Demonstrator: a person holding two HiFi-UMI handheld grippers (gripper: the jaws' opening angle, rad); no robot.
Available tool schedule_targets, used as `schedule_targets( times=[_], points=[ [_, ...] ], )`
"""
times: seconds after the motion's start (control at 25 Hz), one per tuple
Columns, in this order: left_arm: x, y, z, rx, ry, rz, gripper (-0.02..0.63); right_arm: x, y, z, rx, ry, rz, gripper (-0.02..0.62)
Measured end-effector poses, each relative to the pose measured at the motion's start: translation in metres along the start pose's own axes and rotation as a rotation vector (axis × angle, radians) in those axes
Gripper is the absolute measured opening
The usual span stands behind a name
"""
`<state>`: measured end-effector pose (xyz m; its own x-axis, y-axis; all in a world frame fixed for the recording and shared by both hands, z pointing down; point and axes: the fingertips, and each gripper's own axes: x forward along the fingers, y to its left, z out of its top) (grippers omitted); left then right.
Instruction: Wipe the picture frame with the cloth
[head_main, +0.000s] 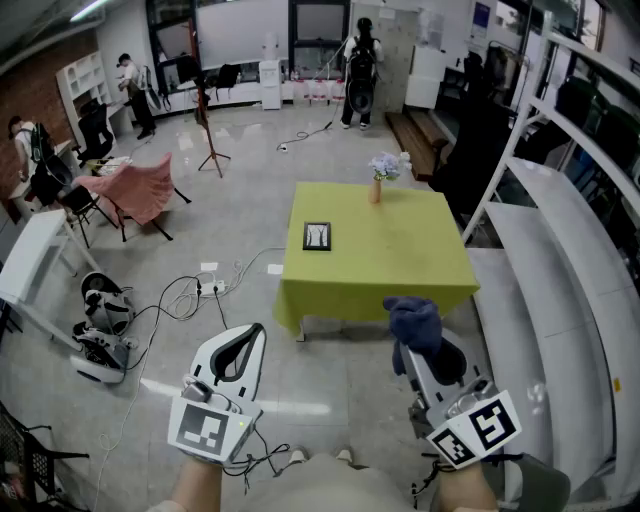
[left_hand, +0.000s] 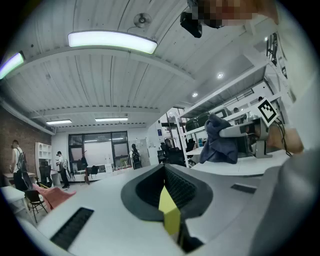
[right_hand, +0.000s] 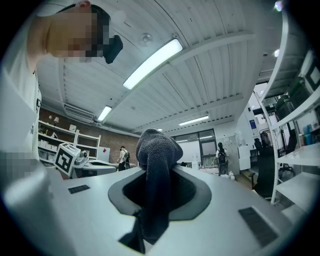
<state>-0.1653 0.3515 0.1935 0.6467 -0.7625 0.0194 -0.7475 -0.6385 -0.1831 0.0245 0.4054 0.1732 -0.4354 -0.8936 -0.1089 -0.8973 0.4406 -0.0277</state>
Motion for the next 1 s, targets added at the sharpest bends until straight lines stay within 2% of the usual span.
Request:
schedule_targets(
  times=[0.56, 1.0],
  points=[
    [0.032, -0.032, 0.003, 0.013, 0.03, -0.012, 0.008, -0.015, -0.042, -0.01, -0.007, 0.036, 0.005, 0.087],
    [0.058, -0.07, -0.005, 0.018, 0.063, 0.026, 0.008, -0.041, -0.088, -0.028, 0.019, 0.047, 0.03, 0.087]
  ],
)
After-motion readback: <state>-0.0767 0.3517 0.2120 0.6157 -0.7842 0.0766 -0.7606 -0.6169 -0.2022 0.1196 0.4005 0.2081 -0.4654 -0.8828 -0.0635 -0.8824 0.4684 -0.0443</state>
